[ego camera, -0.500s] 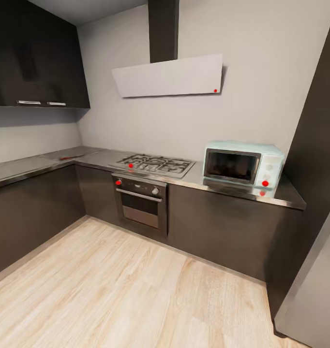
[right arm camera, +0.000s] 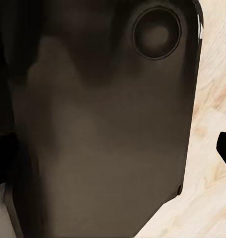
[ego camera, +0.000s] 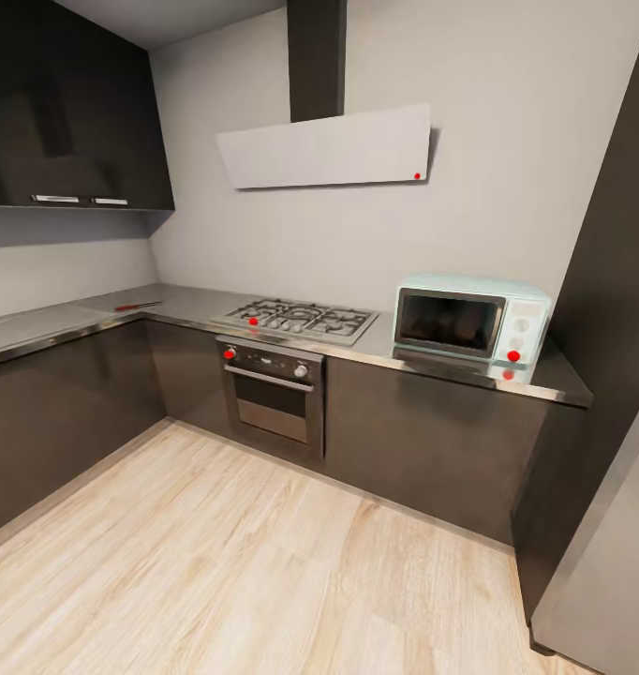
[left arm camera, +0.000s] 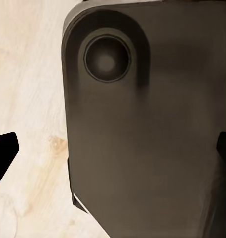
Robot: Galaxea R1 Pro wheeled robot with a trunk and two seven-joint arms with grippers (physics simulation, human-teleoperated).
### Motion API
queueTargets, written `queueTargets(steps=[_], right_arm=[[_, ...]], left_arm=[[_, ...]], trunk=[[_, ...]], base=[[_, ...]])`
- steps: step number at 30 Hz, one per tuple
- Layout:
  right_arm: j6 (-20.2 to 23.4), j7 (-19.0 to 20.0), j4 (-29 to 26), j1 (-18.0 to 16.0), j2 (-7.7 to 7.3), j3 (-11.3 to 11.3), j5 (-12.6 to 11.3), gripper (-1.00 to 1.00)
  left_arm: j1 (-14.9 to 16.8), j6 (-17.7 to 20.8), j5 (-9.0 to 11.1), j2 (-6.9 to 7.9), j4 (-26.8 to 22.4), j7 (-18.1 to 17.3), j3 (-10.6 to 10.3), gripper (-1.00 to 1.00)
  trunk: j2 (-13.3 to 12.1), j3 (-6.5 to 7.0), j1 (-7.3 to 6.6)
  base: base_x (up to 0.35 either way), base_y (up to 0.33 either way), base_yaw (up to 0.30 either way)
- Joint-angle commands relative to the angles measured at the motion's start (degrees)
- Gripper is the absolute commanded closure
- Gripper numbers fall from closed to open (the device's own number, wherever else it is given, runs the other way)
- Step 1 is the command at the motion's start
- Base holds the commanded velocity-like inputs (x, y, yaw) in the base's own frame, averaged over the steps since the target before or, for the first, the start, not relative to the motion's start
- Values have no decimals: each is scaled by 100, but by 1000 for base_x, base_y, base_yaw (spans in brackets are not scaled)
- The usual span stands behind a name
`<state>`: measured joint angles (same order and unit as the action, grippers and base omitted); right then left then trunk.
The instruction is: In the kitchen, take the Vidalia onion out of the sink, dice it on the chopping board with the paring knife, put the diced onion into the bowl on the countertop, then place both the paring knife and the chopping board into the sink.
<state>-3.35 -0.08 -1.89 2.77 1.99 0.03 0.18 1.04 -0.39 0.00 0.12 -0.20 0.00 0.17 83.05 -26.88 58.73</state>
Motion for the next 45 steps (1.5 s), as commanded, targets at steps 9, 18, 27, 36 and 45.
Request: queueTargets(steps=[9, 18, 27, 36, 45], right_arm=[[-298, -14, -217, 4, -35, 12, 23, -100], [-617, -383, -3688, -4, -118, 3, 34, -100], [-915, -592, -4343, -5, -139, 4, 23, -100], [-1042, -618, -4180, -5, -139, -1, 24, -100], [-1047, -625, -4089, -5, -138, -11, 26, -100]], left_arm=[[2, -172, 9, -23, -240, 0, 27, -100], [2, -190, -2, 5, -3490, 25, 43, -100], [2, -213, 33, 51, -3676, 18, 43, -100], [2, -849, 63, 31, -3267, 23, 44, -100], [2, -947, 61, 32, -3216, 26, 44, -100]], trunk=[[3, -5, 0], [3, -5, 0], [3, -5, 0], [3, -5, 0], [3, -5, 0]], base=[[0, 0, 0], [0, 0, 0], [0, 0, 0], [0, 0, 5], [0, 0, 215]])
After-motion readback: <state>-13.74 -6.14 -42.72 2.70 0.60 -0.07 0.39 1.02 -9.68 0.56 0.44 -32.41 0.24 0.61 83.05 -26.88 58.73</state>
